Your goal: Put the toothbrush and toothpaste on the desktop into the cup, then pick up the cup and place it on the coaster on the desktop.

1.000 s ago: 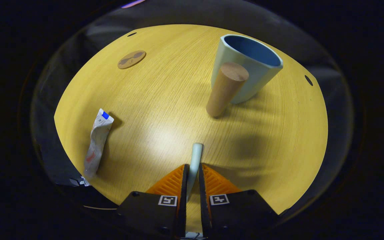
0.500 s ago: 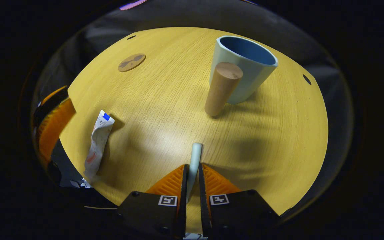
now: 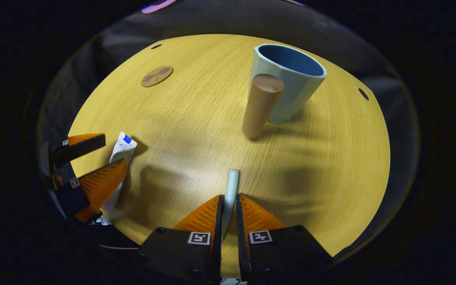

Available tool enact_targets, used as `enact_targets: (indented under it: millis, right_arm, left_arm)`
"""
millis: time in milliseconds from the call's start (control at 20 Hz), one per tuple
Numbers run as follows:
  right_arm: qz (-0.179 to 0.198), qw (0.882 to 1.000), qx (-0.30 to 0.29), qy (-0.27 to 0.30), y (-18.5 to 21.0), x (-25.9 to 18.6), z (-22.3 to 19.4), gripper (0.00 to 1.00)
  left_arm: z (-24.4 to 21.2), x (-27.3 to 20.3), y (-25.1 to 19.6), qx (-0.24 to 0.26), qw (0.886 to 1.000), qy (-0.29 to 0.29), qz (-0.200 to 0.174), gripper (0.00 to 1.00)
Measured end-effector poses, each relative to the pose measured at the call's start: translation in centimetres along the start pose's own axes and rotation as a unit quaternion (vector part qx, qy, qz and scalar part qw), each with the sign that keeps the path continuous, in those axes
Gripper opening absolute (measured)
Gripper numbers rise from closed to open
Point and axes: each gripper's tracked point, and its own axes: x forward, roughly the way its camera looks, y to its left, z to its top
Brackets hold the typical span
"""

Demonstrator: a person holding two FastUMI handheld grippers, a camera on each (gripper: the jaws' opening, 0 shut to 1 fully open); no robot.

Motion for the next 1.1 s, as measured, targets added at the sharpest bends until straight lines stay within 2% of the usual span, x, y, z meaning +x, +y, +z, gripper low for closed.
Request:
enact_targets:
  millis: [100, 150, 200, 250, 500, 600, 650, 750, 800, 850, 950, 1000, 1050, 1100]
  right_arm:
    - [0.001, 1.0, -0.002, -0.003, 0.0, 0.0, 0.0, 0.18]
    - [0.001, 1.0, -0.004, -0.004, 0.0, 0.0, 0.0, 0.21]
    - [0.002, 1.0, -0.004, -0.005, 0.0, 0.0, 0.0, 0.18]
    - [0.003, 1.0, -0.005, -0.006, 0.0, 0.0, 0.0, 0.22]
    - [0.006, 1.0, -0.005, -0.01, -0.1, 0.0, 0.0, 0.21]
    - [0.007, 1.0, -0.004, -0.013, -0.1, 0.0, -0.1, 0.21]
    - [0.007, 1.0, -0.003, -0.014, -0.1, 0.0, -0.1, 0.21]
    - [0.007, 1.0, -0.003, -0.016, -0.1, 0.0, -0.1, 0.21]
    - [0.007, 1.0, -0.004, -0.016, -0.1, 0.0, -0.1, 0.22]
    - [0.007, 1.0, -0.004, -0.017, -0.1, 0.0, -0.1, 0.21]
    - [0.005, 1.0, -0.007, -0.019, 0.0, -0.1, 0.2, 0.18]
    - [0.004, 1.0, -0.009, -0.02, 0.0, -0.2, 0.2, 0.21]
    - [0.004, 1.0, -0.01, -0.021, 0.0, -0.1, 0.2, 0.18]
    - [0.004, 1.0, -0.011, -0.024, 0.0, -0.1, 0.3, 0.21]
  left_arm:
    - [-1.0, 0.6, -0.3, -0.003, 1.0, 0.024, -0.002, 0.95]
    - [-1.4, 0.6, -0.4, -0.004, 0.999, 0.033, -0.001, 0.95]
    - [-1.4, 0.8, -0.5, -0.005, 0.999, 0.034, -0.002, 0.95]
    - [-1.0, 0.9, -0.6, -0.006, 1.0, 0.027, -0.003, 0.96]
    - [-1.1, 1.2, -0.6, -0.01, 0.999, 0.049, -0.002, 0.96]
    - [-1.1, 1.1, -0.7, -0.01, 0.998, 0.055, -0.003, 0.92]
    - [-1.2, 1.2, -0.8, -0.011, 0.998, 0.057, -0.004, 0.85]
    - [-1.1, 1.3, -0.8, -0.016, 0.998, 0.056, -0.004, 0.6]
    - [-0.9, 1.4, -0.9, -0.018, 0.998, 0.052, -0.004, 0.54]
    - [-0.7, 1.5, -0.8, -0.025, 0.998, 0.05, -0.004, 0.39]
    - [-0.6, 1.5, -0.6, -0.035, 0.998, 0.044, -0.003, 0.2]
    - [-0.7, 1.5, -0.6, -0.036, 0.998, 0.042, -0.004, 0.17]
    - [-0.6, 1.5, -0.7, -0.037, 0.999, 0.039, -0.006, 0.14]
    - [-0.6, 1.4, -0.7, -0.037, 0.999, 0.038, -0.008, 0.13]
